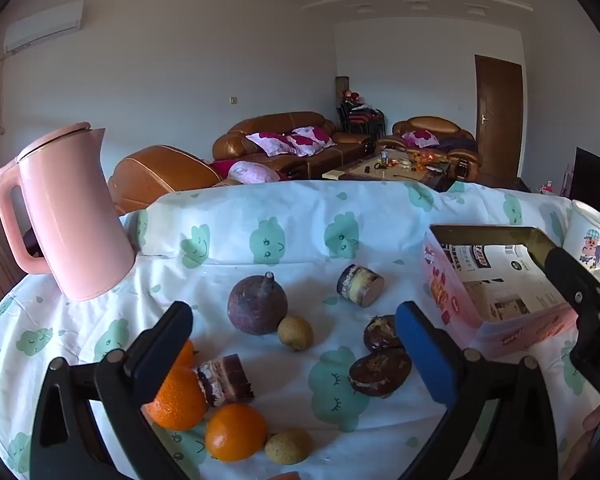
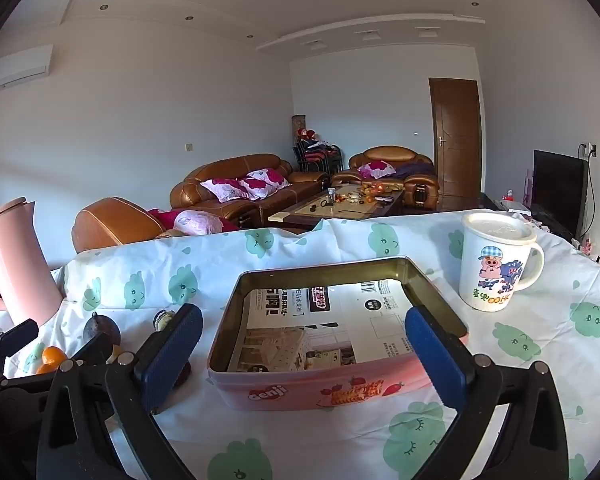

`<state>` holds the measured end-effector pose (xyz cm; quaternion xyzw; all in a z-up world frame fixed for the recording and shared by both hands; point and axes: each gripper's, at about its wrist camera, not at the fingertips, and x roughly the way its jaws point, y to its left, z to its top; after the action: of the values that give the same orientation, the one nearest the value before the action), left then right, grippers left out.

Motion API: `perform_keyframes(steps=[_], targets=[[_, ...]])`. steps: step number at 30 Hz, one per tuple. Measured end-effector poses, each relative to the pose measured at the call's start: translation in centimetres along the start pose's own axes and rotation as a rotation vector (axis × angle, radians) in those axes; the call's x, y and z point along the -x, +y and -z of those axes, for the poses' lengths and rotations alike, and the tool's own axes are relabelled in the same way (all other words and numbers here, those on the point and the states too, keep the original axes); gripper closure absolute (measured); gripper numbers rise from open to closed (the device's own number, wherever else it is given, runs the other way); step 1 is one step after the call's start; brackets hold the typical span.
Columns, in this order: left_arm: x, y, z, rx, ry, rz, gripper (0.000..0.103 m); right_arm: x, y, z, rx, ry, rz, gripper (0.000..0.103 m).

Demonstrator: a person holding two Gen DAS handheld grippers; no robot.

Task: Organize fruits

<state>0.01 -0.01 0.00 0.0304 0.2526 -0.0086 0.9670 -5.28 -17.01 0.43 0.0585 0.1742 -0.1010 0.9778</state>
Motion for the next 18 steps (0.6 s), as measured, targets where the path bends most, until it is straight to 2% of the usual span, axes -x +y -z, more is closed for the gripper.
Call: perform_keyframes(steps=[18], targets=[[0.4, -1.2, 0.0, -0.02, -0.014, -0.009, 0.0, -0.2, 0.0, 0.0, -0.002, 0.015, 0.0, 0.001]])
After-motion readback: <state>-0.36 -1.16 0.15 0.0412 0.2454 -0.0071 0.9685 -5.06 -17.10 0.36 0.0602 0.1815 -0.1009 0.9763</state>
